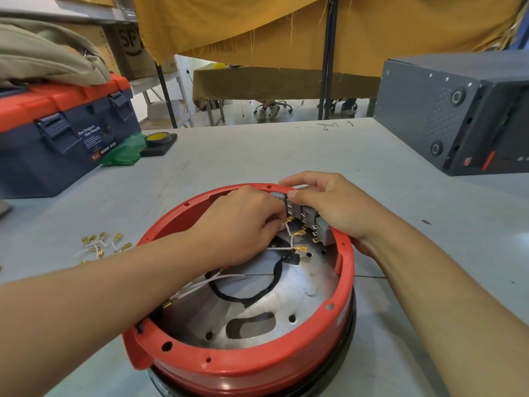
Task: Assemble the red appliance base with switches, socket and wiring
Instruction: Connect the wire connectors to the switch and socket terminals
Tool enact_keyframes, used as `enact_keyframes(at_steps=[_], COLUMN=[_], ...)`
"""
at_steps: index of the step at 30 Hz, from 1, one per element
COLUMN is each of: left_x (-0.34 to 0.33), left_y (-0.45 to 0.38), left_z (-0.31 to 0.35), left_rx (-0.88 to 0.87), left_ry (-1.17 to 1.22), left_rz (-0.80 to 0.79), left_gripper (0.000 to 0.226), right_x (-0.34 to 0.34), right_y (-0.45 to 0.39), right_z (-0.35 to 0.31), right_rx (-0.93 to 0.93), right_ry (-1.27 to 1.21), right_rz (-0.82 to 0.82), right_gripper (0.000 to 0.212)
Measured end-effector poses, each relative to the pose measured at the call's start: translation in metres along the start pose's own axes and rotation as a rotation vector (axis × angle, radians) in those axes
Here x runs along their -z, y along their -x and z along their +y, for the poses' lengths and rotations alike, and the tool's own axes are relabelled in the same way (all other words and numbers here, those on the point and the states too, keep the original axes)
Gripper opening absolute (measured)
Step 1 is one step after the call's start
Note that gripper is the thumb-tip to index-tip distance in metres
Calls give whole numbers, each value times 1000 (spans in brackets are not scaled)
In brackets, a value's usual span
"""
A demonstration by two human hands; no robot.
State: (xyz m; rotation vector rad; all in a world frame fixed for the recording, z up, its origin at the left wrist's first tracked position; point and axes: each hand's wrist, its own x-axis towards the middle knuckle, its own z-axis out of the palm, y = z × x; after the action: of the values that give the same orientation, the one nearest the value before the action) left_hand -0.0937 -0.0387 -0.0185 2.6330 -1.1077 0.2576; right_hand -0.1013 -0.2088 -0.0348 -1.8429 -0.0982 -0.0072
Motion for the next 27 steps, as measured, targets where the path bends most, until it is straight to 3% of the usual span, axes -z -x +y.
enact_keyframes(at_steps=[21, 27], left_x=[5, 13], left_y=[0, 1], left_z=[-3, -14], left_rx=[36, 210], left_ry=[76, 95], left_rz=[-19, 117], left_gripper=[9, 9], right_x=[0, 0], right_y=[0, 1], right_z=[-2, -4], right_rx=[7, -4], right_ry=[55, 114], right_rz=[27, 53], right_gripper=[17, 15])
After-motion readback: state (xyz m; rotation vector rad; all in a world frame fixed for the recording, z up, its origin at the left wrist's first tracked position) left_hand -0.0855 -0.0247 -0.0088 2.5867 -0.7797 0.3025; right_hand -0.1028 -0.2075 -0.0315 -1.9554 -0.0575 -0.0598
